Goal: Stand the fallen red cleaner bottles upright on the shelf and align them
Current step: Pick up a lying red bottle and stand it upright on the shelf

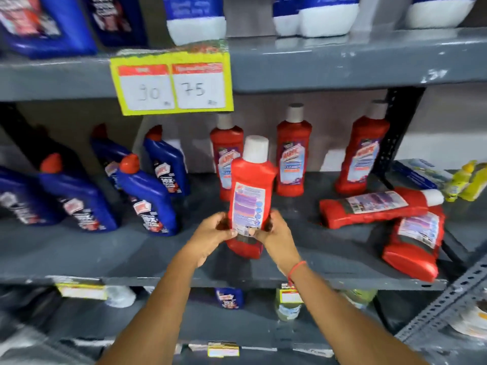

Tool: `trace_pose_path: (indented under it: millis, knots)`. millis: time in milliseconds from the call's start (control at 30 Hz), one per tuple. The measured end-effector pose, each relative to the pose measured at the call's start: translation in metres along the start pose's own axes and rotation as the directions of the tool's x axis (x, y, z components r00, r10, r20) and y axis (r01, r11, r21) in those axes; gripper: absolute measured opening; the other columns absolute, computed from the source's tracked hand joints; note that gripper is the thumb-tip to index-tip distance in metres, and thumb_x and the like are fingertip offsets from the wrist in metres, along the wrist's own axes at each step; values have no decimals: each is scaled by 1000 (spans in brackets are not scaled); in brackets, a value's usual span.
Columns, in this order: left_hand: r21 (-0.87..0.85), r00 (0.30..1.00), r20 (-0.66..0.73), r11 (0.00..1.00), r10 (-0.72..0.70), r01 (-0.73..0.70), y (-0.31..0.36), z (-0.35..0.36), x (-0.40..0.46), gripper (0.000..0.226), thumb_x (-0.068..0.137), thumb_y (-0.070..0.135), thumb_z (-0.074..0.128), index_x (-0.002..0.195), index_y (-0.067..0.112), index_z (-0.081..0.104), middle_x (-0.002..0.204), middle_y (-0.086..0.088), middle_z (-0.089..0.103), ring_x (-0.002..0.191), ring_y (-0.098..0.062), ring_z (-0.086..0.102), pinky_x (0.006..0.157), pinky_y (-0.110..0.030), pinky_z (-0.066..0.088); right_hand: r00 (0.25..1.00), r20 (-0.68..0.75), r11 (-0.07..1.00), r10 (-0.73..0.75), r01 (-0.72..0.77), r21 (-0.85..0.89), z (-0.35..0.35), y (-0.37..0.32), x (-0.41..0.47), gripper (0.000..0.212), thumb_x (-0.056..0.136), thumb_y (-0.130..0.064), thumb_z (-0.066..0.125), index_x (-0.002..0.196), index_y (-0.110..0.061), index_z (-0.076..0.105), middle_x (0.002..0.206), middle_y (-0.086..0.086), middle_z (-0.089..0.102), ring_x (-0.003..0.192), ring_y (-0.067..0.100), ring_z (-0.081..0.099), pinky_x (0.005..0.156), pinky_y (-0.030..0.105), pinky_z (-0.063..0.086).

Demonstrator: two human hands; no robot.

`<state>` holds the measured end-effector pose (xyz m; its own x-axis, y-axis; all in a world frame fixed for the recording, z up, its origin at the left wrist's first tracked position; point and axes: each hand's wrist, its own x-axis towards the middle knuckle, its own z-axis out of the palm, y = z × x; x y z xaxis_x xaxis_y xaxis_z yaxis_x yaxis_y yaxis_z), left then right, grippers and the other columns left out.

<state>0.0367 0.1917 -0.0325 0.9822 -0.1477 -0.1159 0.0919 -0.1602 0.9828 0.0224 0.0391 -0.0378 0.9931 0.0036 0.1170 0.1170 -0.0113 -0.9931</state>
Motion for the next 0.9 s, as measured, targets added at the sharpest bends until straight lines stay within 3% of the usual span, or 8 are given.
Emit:
trace_pose_path:
  millis: [67, 167, 367, 433, 500, 633, 800, 900]
  knots:
    - [9, 998, -54, 1000, 15, -14, -6, -12, -5, 32, 81, -3, 56, 104, 18, 54, 100, 0, 62, 91, -12, 58, 80, -25, 47, 997, 71, 999, -12, 16, -50, 13, 0, 7, 36, 72, 1, 67, 98, -17, 50, 101, -1, 61, 93, 13, 58, 78, 15, 49]
    - [12, 994, -103, 999, 47, -46, -11, -21, -8, 31, 81, -4, 55, 105, 16, 53, 101, -3, 61, 94, -14, 57, 87, -28, 47, 989, 145, 996, 5, 8, -90, 23, 2, 15, 36, 73, -2, 67, 99, -19, 49, 104, -1, 61, 97, 15, 58, 84, 28, 48]
    - [-2, 988, -137, 997, 74, -75, -14, -22, -5, 30, 81, -2, 56, 107, 14, 51, 104, -4, 59, 95, -12, 55, 88, -29, 45, 971, 238, 991, 18, 15, -134, 20, 1, 28, 40, 74, -9, 69, 105, -26, 49, 110, -4, 60, 104, 13, 57, 92, 28, 46]
    - [5, 990, -124, 998, 64, -63, -18, -24, -4, 32, 81, 0, 57, 109, 14, 51, 106, -5, 59, 99, -14, 55, 90, -31, 44, 968, 248, 979, 27, 24, -202, 17, 6, 27, 40, 74, -6, 66, 109, -18, 51, 111, -1, 61, 102, 13, 57, 88, 19, 46]
    - [10, 993, -115, 1000, 29, -28, -23, -25, -5, 33, 81, 0, 58, 108, 17, 52, 107, -4, 60, 100, -16, 55, 88, -31, 46, 981, 193, 956, 26, 32, -293, 17, 16, 21, 38, 73, 1, 64, 108, -12, 54, 104, -1, 61, 95, 12, 57, 77, 6, 44]
    - [23, 989, -148, 1000, 14, -11, -29, -22, -3, 34, 79, -3, 57, 106, 17, 53, 108, -6, 60, 99, -18, 56, 88, -34, 48, 997, 21, 967, 68, -61, -248, 22, 32, 12, 34, 72, 3, 65, 93, -17, 50, 97, 2, 60, 87, 15, 57, 77, 20, 48]
    - [87, 981, -194, 996, 2, 15, -32, -26, -5, 27, 81, -3, 55, 99, 17, 56, 106, -4, 61, 91, -18, 56, 84, -34, 51, 989, -140, 960, 48, -85, -267, 28, 38, 18, 29, 73, 5, 63, 68, -18, 47, 75, 1, 57, 75, 18, 54, 58, 7, 41]
    - [72, 973, -229, 997, -9, 26, -33, -28, -7, 22, 84, 1, 53, 81, 22, 57, 88, 2, 62, 79, -11, 57, 71, -24, 49, 986, -151, 967, 73, -107, -231, 31, 34, 20, 20, 74, 7, 60, 78, -12, 56, 80, 4, 63, 79, 18, 56, 71, 18, 44]
